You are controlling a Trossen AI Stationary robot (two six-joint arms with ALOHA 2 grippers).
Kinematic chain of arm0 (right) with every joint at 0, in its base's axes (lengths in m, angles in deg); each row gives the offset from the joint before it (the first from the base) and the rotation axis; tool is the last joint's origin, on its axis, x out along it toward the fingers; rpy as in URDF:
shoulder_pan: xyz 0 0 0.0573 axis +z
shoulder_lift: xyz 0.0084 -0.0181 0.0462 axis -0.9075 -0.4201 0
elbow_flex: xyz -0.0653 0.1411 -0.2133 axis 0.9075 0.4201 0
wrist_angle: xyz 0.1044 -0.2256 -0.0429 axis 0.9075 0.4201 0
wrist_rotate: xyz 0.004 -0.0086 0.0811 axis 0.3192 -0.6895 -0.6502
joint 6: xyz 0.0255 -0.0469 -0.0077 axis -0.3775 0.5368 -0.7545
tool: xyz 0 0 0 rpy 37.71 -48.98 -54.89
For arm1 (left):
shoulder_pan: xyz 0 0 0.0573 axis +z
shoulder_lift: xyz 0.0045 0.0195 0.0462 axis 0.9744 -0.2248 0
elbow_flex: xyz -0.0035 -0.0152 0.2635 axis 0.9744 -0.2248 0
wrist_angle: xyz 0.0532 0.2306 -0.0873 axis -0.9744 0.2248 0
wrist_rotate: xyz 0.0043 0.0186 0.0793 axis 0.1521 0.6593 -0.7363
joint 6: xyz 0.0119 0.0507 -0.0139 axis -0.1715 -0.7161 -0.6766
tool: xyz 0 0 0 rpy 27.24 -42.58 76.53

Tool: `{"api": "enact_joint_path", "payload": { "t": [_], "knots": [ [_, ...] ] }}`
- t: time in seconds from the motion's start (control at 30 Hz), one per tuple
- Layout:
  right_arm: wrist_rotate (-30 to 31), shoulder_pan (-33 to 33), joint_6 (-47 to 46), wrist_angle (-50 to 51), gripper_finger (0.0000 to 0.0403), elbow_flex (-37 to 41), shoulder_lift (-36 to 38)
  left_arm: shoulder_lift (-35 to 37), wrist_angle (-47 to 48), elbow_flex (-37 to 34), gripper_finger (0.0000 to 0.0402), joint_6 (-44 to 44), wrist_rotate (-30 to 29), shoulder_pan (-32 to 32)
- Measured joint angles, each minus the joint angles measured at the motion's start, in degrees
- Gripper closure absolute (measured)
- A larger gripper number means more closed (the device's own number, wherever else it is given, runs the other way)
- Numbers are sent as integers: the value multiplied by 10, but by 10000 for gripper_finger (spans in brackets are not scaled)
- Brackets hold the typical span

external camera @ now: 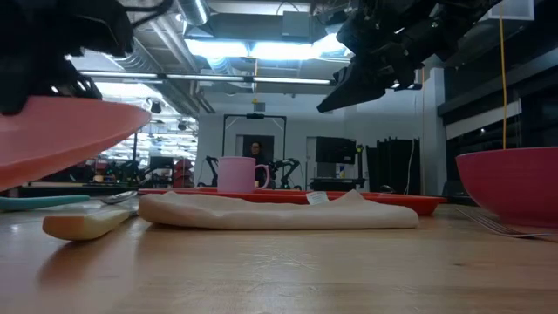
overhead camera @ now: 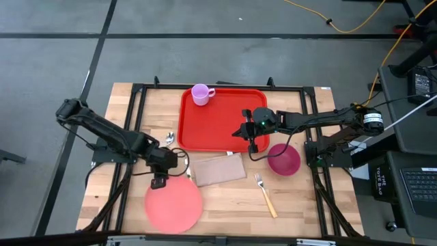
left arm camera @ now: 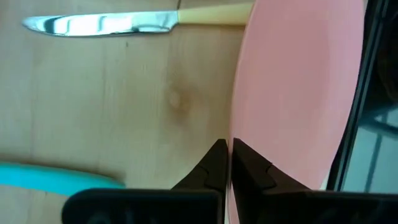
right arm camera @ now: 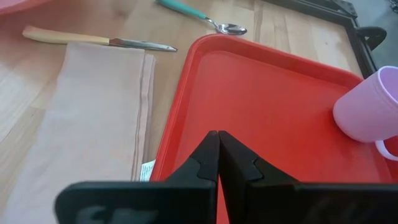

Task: Set up tray
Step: Put the pink plate on the red serving tray to the bottom of the purple mug

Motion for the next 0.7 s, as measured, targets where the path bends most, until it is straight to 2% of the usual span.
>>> {"api": "enact_joint_path", "payload": {
  "t": [0.37,0.47,0.7],
  "knots": [
    [0,0,-10,0,393,0,0,37,-1,0,400,27,-82,-58],
    [0,0,-11,0,393,0,0,38,-3,0,400,65,-115,-57],
    [0,0,-11,0,393,0,0,41,-48,0,400,82,-121,-58]
  ]
}}
